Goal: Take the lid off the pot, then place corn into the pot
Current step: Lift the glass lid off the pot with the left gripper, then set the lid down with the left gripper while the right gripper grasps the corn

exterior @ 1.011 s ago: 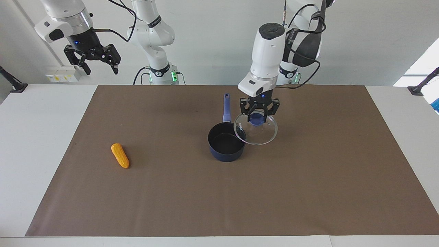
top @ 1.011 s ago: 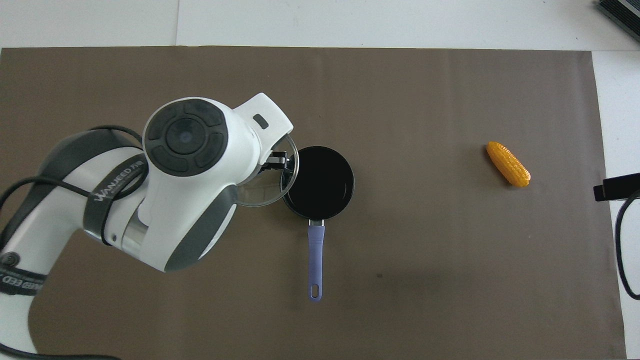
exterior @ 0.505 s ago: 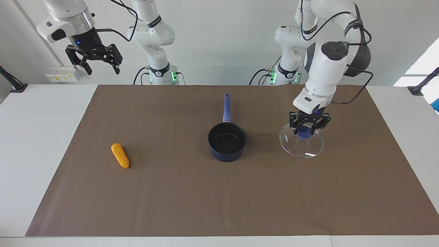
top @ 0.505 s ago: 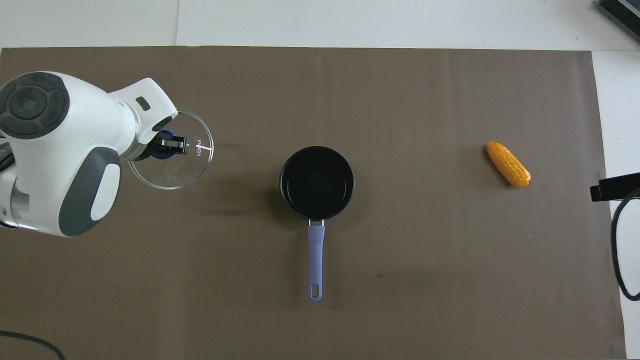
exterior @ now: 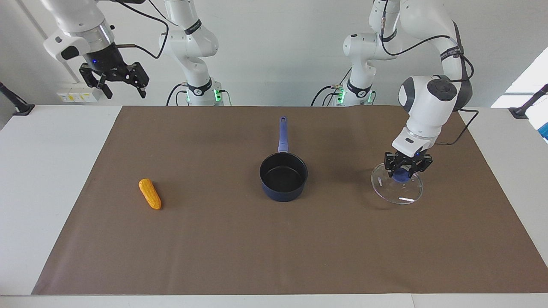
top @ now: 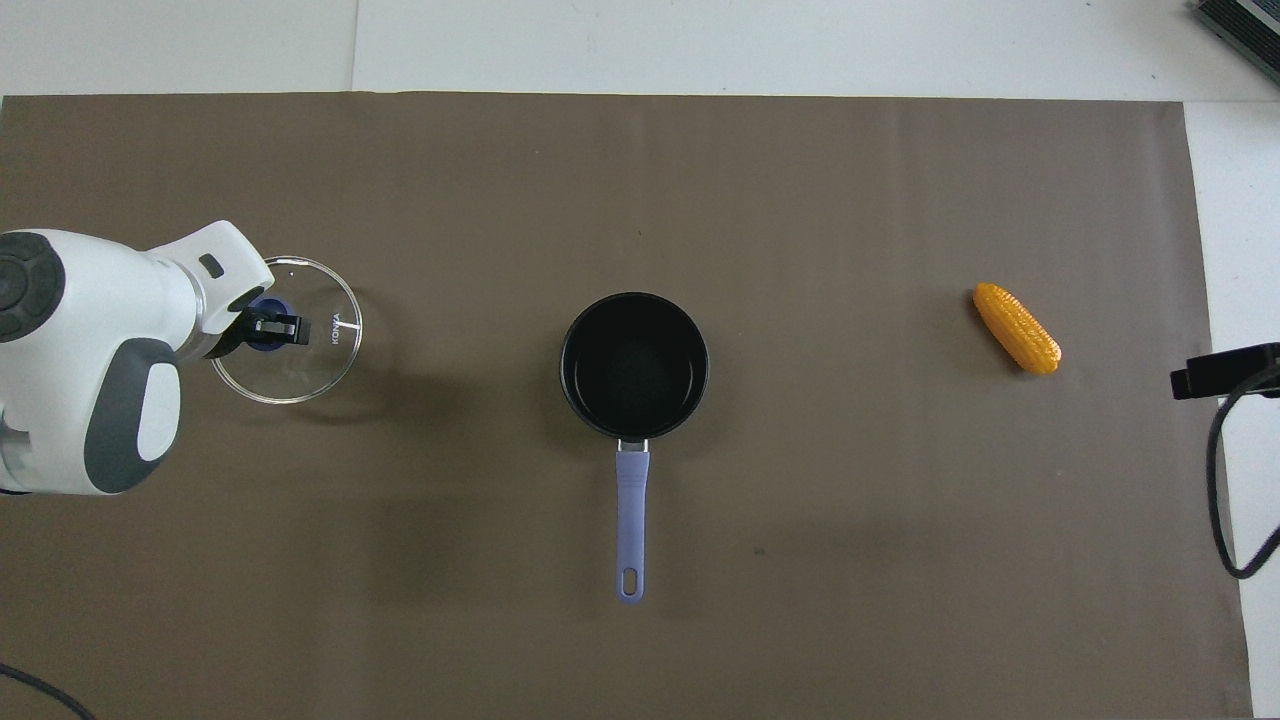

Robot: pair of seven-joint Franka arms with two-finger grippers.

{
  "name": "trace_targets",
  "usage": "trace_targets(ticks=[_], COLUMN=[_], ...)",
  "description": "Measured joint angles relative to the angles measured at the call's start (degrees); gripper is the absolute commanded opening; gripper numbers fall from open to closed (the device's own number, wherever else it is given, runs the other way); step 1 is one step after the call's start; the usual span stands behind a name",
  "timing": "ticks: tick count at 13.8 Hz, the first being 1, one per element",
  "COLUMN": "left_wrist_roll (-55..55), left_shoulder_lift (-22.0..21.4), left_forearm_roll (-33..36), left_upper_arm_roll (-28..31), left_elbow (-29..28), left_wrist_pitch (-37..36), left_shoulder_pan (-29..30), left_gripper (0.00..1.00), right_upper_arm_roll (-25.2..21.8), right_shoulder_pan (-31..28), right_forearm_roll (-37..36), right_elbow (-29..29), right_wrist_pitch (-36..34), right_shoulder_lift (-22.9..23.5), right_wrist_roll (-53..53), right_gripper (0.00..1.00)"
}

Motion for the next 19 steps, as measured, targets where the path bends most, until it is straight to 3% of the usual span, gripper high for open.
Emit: trace_targets(ticks=[3,7,8,12,13,15,16,19], left_wrist_roll=[7.8,11.8,11.9,13.6,14.0,14.3,14.3,14.3], left_shoulder_lift=[2.0,4.4,4.6,4.7,4.7,5.3,5.6,5.6], left_forearm_roll=[-3.5,-3.9,-3.9,-4.0,-4.1,-4.1,-4.1,-4.2], left_upper_arm_roll=[0.0,0.0,0.0,0.0,0.0,-0.3,-0.5,-0.7], left_elbow=[-0.5,-0.1,-0.1,-0.1,-0.1,-0.1,-0.1,1.7], left_wrist_pitch=[0.9,1.5,1.5,1.4,1.4,1.4,1.4,-1.6], left_shoulder_pan=[3.4,6.1,6.2,6.8,6.9,6.9,6.9,6.9], left_gripper=[0.0,0.0,0.08,0.2,0.33,0.9,1.0,1.0], right_upper_arm_roll=[0.0,0.0,0.0,-0.1,-0.1,-0.1,-0.1,-0.2], right_shoulder_pan=[0.0,0.0,-0.1,-0.1,-0.3,-1.2,-1.7,-4.6], right_forearm_roll=[0.0,0.0,0.0,0.0,0.0,0.0,0.0,0.0], right_elbow=[-8.5,-10.8,-11.0,-12.9,-14.0,-16.1,-16.7,-17.3], right_wrist_pitch=[13.9,25.0,27.3,34.4,36.7,40.3,40.8,43.2], right_shoulder_lift=[2.5,11.2,13.2,18.1,18.8,20.1,20.8,23.4], right_wrist_roll=[-8.1,-20.4,-24.0,-35.3,-36.6,-38.1,-38.5,-41.8], right_gripper=[1.0,1.0,1.0,1.0,1.0,1.0,1.0,1.0])
